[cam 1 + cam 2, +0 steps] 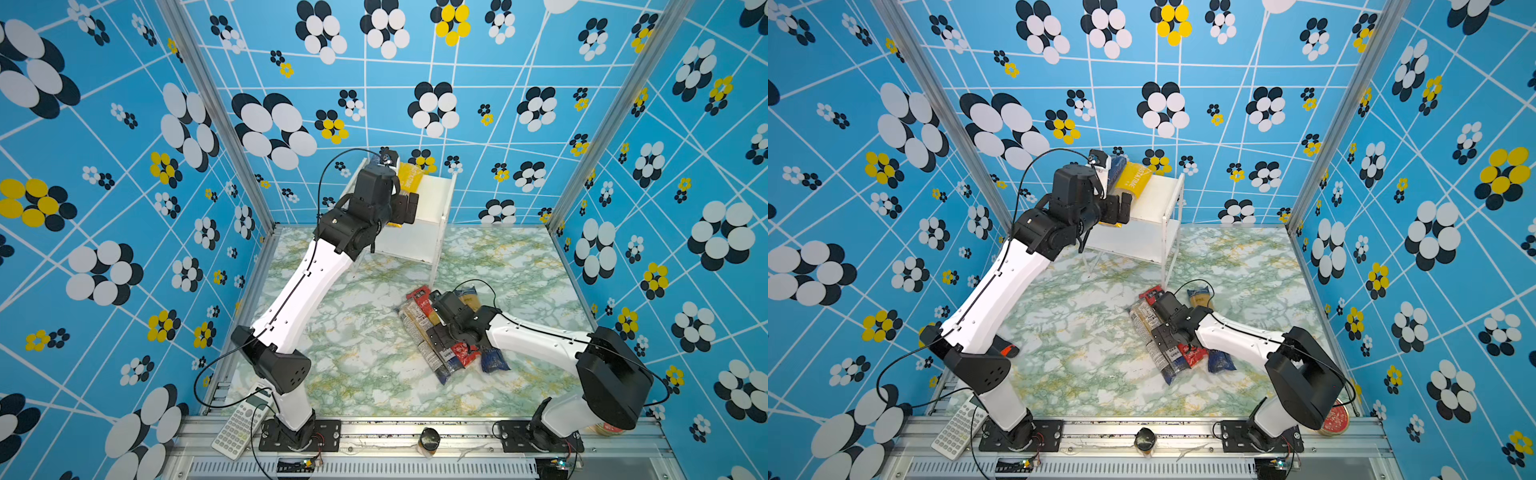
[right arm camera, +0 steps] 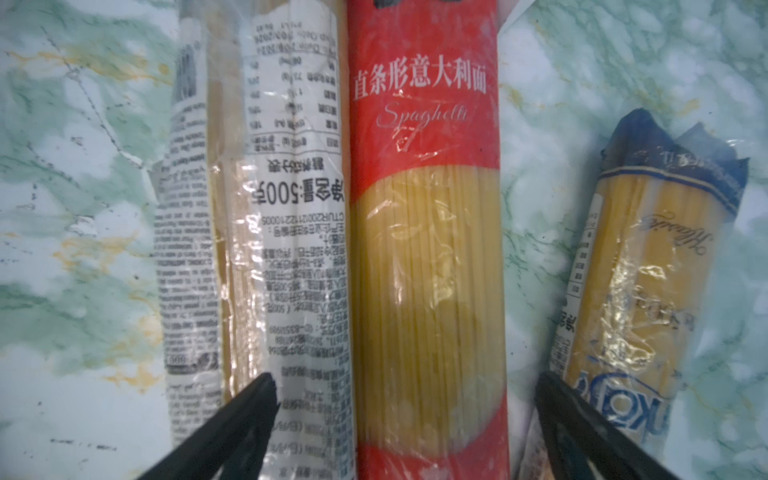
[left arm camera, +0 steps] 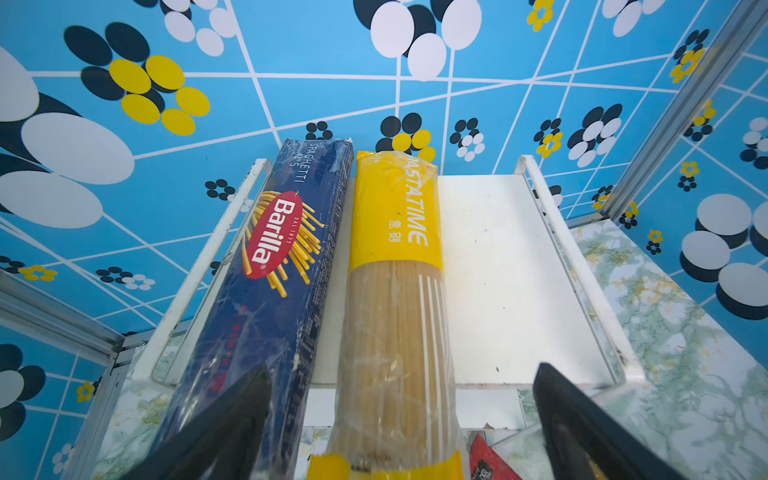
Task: Place and organize the pasta boxes and bags onto the shelf
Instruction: 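Lower the yellow bag beside the Barilla box and open the left gripper, then withdraw the left arm while the right gripper closes on the clear spaghetti bag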
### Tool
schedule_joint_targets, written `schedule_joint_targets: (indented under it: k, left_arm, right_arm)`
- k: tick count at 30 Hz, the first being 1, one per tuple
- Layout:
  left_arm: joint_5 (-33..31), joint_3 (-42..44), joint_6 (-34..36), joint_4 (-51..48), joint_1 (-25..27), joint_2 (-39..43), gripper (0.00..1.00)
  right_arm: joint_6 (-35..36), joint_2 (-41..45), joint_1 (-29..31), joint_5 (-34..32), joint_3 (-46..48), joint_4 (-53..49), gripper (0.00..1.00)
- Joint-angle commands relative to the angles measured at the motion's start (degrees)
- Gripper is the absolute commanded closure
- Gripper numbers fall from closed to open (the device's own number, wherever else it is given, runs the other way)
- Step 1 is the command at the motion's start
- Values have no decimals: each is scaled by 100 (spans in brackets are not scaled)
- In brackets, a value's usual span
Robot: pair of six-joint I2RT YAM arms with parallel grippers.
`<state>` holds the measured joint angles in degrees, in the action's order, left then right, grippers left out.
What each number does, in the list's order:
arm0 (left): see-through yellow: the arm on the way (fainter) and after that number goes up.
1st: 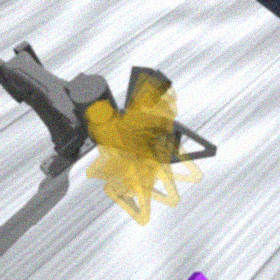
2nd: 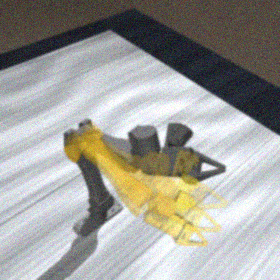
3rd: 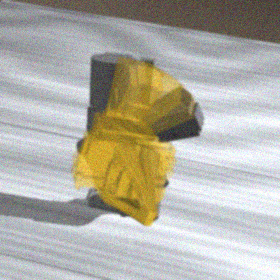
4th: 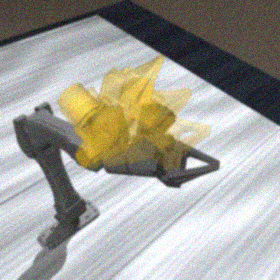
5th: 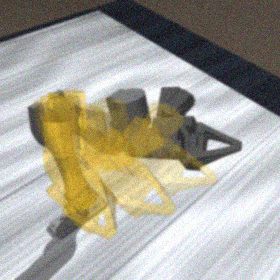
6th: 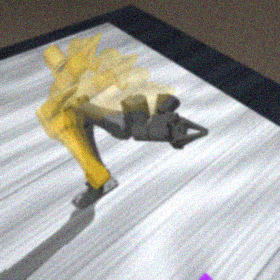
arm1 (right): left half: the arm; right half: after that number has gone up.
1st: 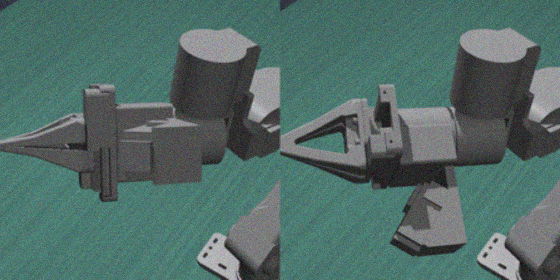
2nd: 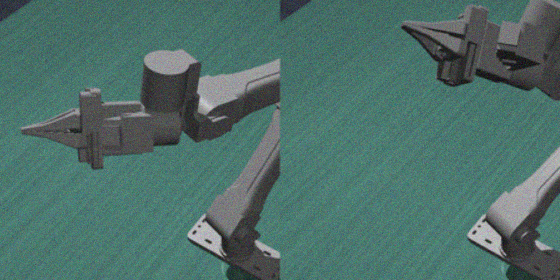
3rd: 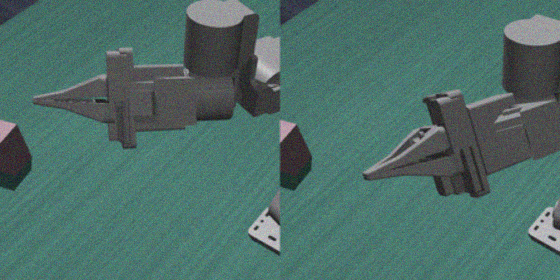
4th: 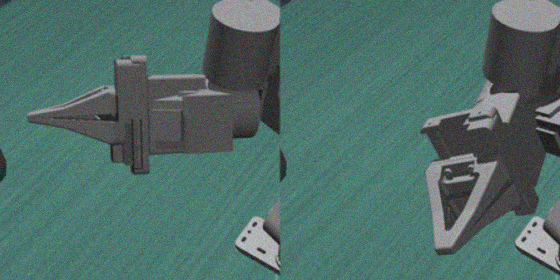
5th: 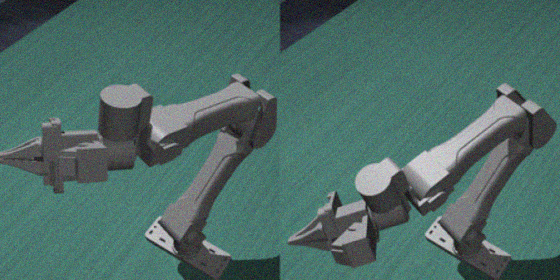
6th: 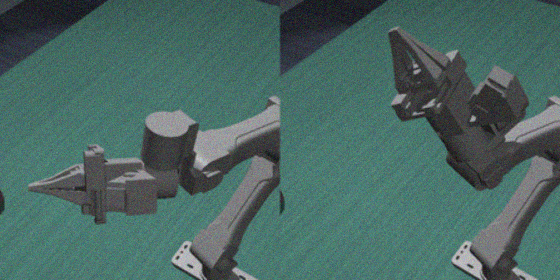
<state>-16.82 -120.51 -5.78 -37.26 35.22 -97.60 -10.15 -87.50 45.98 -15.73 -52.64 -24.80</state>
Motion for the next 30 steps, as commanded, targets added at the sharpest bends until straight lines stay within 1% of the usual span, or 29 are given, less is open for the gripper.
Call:
schedule_joint_targets:
  k: [1,5,9,15,18,21,26,30]
  left_arm:
    - [-135,557,122,351,243,706,1]
    - [-235,1781,-104,636,544,1536,1]
    - [-136,3243,-670,936,666,2443,1]
    - [-306,5106,-1569,1047,725,3654,1]
    - [-203,5769,-1900,968,749,4032,1]
    - [-71,6249,-2198,838,752,4191,1]
    - [71,6904,-2598,788,760,4323,1]
    - [86,7306,-2838,866,773,4583,1]
  right_arm:
    - [79,178,-45,-426,-188,-327,1]
    - [85,199,-50,-809,-211,-611,1]
    - [35,169,-45,-1052,-189,-983,1]
    - [-247,85,57,-1173,-30,-1377,1]
    - [-298,-46,275,-1118,10,-1366,1]
    - [-385,-399,621,-1223,-249,-1551,1]
    - [-470,-978,962,-1096,-736,-1512,1]
    - [-454,-1187,1118,-947,-1136,-1387,1]
